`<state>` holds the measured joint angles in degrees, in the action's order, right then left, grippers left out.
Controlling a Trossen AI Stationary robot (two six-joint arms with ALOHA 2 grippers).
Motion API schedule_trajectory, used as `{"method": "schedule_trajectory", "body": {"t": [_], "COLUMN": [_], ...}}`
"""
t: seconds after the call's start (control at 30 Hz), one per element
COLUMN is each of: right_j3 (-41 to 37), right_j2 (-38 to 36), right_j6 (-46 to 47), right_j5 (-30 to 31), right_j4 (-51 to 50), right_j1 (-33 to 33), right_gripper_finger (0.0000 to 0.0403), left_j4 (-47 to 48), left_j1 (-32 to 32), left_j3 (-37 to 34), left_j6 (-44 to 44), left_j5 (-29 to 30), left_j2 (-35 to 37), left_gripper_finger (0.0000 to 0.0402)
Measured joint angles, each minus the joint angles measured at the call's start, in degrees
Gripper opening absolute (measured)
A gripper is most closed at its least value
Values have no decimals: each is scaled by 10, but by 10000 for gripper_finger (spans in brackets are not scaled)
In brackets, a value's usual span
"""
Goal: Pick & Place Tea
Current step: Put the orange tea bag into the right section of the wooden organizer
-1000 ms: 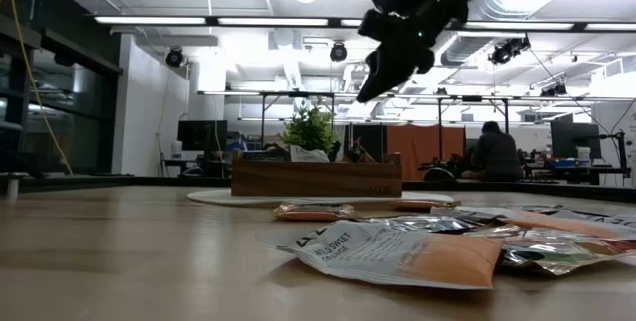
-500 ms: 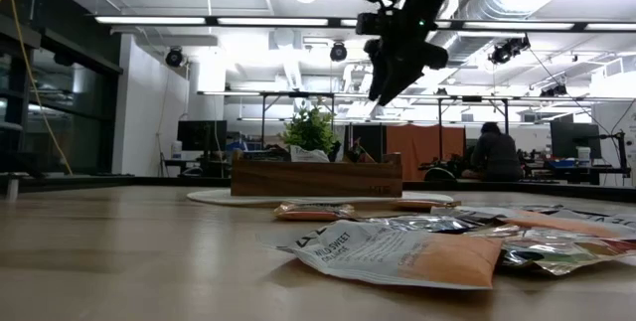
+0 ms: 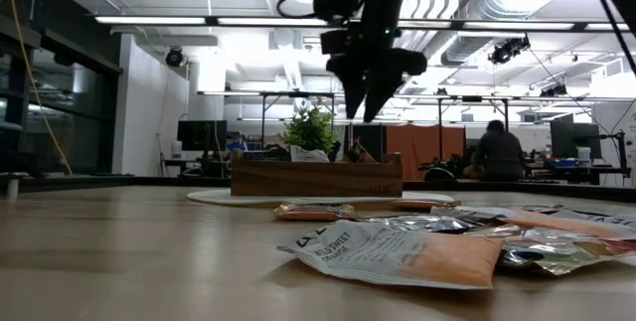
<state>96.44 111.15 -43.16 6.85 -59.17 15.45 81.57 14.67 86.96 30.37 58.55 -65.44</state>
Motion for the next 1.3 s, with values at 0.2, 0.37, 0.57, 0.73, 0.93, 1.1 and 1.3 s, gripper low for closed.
{"method": "schedule_trajectory", "body": {"t": [0.2,0.37,0.57,0.73,0.93,1.1,1.3], "right_j3": [6,6,6,6,6,6,6], "right_j2": [32,40,40,40,42,44,69], "right_j6": [-9,-8,-8,-29,-73,-102,-127], "right_j5": [-10,-4,-1,-2,-4,-21,-17], "right_j4": [-24,-29,-23,3,25,24,25], "right_j1": [1,7,7,8,6,6,3], "right_gripper_finger": [216,207,204,204,204,204,204], "left_j4": [10,14,18,22,25,26,26], "left_j1": [0,0,0,0,0,0,0], "left_j3": [0,0,0,0,0,0,0], "left_j6": [1,1,2,2,3,3,2], "left_j5": [-7,-11,-13,-18,-27,-30,-30], "left_j2": [19,38,54,64,69,68,68], "left_gripper_finger": [296,296,296,296,296,296,296]}}
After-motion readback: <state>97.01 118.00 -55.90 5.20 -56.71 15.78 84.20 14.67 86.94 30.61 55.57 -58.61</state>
